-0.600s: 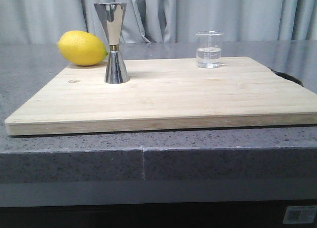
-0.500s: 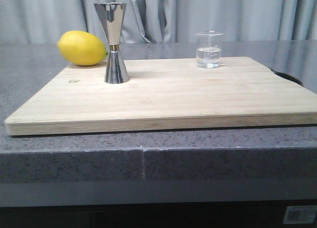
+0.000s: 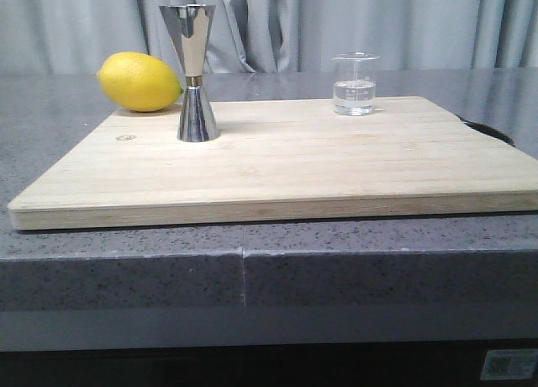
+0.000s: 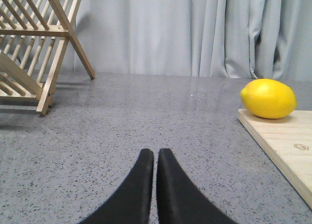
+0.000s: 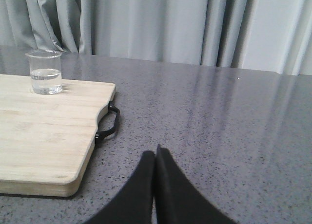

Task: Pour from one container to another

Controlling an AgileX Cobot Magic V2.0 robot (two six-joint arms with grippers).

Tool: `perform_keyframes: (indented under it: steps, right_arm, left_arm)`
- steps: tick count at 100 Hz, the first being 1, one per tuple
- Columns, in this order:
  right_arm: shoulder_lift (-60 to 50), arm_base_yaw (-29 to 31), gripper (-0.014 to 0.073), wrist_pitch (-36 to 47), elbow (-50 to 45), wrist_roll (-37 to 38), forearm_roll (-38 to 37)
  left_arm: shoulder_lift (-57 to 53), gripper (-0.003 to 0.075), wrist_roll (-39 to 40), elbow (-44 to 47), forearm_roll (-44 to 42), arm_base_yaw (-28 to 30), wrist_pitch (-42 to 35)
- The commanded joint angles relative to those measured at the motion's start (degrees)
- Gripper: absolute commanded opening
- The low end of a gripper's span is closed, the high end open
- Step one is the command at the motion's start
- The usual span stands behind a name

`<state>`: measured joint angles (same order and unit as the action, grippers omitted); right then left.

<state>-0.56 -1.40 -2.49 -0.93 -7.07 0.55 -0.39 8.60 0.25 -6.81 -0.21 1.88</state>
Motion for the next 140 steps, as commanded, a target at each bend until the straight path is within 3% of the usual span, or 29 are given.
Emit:
perform_keyframes:
  steps: [1, 140]
  right_arm:
    - [-0.99, 0.27, -0.0046, 5.21, -0.23, -0.09, -0.55]
    - [-0.99, 0.27, -0.0046, 8.06, -0.23, -0.09, -0.55]
  left_arm:
    - [-1.16, -0.001, 0.34, 1.63, 0.5, -0.41, -4.26]
    - [-1.16, -0.001, 0.34, 1.63, 0.5, -0.41, -4.64]
